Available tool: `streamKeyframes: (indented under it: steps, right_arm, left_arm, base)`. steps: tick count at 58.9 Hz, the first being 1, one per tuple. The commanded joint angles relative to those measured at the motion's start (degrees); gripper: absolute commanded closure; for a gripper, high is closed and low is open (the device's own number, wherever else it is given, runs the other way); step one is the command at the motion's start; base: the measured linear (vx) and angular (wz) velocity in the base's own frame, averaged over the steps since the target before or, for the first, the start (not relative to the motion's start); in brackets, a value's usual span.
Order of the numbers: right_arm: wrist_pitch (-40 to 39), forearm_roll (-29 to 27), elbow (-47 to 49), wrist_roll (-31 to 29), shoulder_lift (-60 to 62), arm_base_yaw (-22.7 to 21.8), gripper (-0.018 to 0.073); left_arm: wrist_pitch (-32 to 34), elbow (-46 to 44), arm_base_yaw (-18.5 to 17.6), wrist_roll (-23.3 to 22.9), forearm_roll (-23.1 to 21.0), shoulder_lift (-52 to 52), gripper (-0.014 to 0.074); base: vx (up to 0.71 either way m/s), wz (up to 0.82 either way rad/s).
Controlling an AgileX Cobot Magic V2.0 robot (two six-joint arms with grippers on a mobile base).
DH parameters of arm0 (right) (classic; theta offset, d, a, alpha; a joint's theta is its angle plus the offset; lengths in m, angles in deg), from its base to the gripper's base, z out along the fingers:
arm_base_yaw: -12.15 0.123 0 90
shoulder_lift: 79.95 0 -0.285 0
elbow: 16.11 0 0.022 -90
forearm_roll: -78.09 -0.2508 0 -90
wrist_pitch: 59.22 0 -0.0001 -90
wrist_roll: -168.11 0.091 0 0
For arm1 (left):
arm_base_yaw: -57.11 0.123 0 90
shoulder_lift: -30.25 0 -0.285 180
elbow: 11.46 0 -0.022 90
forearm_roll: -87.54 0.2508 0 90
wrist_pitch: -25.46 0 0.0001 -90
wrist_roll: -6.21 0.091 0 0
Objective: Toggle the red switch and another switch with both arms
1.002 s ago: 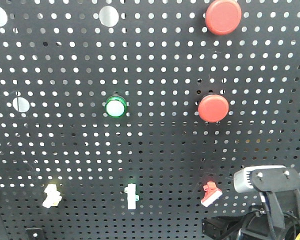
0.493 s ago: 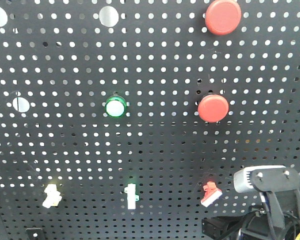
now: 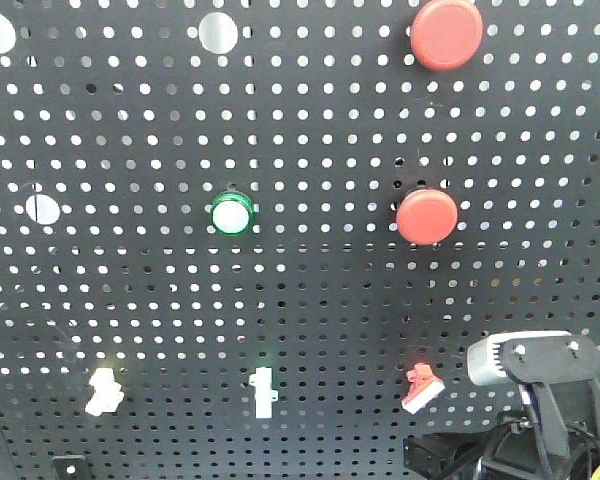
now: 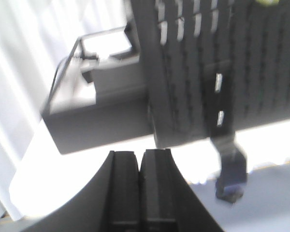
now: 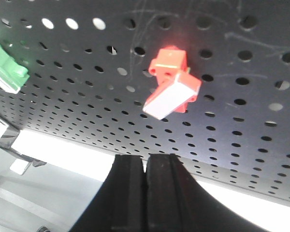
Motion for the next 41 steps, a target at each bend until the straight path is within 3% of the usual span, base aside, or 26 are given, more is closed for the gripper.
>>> streamKeyframes:
  steps: [1,41]
  right_arm:
    - [-3.9,0.7,1.8,-0.5,1.1,-0.2,0.0566]
    - [-2.8,0.7,1.8,-0.5,0.9,-0.2,0.0566]
  left_arm:
    - [9.5,2.7,0.3,0.1,-1.1,4.2,0.0594]
    - [9.4,2.5,0.3,-1.3,-1.6,2.8,0.0594]
  base:
    - [0.0,0.0]
    - [0.0,0.0]
